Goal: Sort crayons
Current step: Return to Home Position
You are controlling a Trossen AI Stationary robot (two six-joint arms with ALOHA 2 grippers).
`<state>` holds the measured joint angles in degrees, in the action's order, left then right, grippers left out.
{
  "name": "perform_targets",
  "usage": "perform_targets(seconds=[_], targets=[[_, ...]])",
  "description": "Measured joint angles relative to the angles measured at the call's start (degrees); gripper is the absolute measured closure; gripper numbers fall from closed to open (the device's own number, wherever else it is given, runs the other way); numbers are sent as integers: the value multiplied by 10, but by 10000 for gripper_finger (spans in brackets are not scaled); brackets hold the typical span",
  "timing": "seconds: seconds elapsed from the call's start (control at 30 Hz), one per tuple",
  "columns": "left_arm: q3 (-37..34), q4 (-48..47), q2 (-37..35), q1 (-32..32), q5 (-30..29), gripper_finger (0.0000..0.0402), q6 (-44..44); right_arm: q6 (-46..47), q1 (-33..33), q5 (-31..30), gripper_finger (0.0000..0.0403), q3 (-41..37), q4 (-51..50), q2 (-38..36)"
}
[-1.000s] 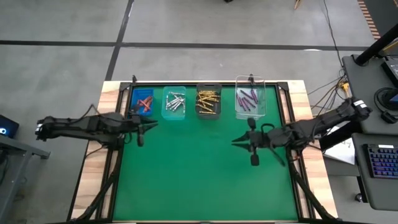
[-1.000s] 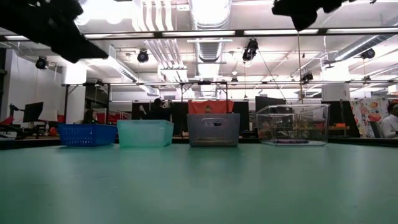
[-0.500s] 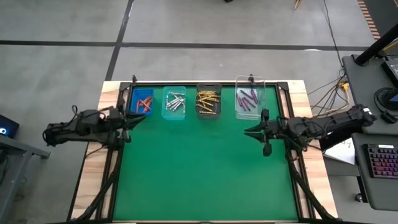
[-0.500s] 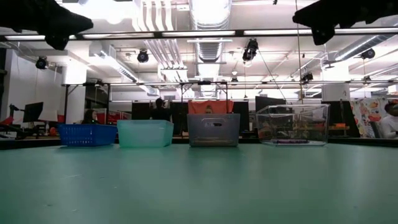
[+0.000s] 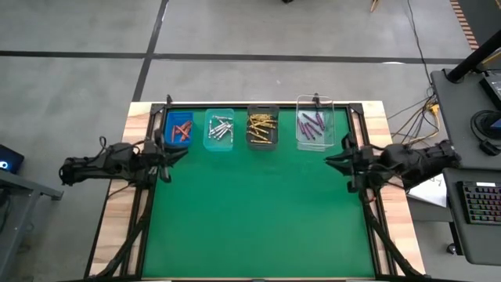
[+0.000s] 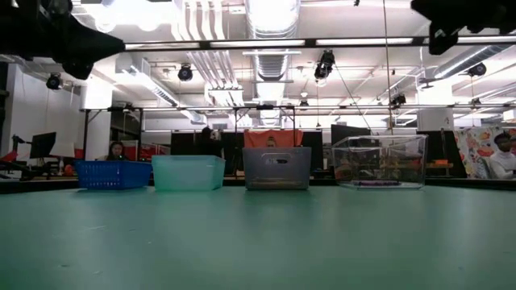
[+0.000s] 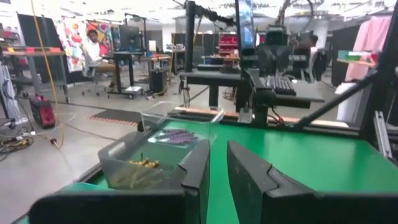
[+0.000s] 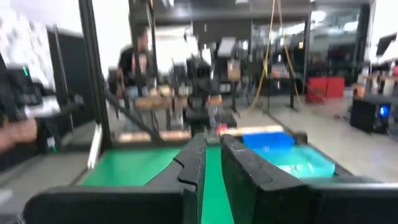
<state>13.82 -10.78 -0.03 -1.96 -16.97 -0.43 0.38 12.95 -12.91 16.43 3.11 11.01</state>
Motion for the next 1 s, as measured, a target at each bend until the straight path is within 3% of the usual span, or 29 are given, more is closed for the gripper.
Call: perform_targets(seconds=[0.23,0.6,0.8,1.0], targets=[[-23,28,0,0,28,365,0,-2,0,-1,360,-47,-22,-109],[-132,178,1,0,61,365,-16,-2,-2,20,360,-89,0,-110],[-132,159,8,0,61,365,-35,-26,-2,62,360,-156,33,-108],[-132,158,15,0,61,365,-33,-31,-5,58,369,-158,-7,-90]])
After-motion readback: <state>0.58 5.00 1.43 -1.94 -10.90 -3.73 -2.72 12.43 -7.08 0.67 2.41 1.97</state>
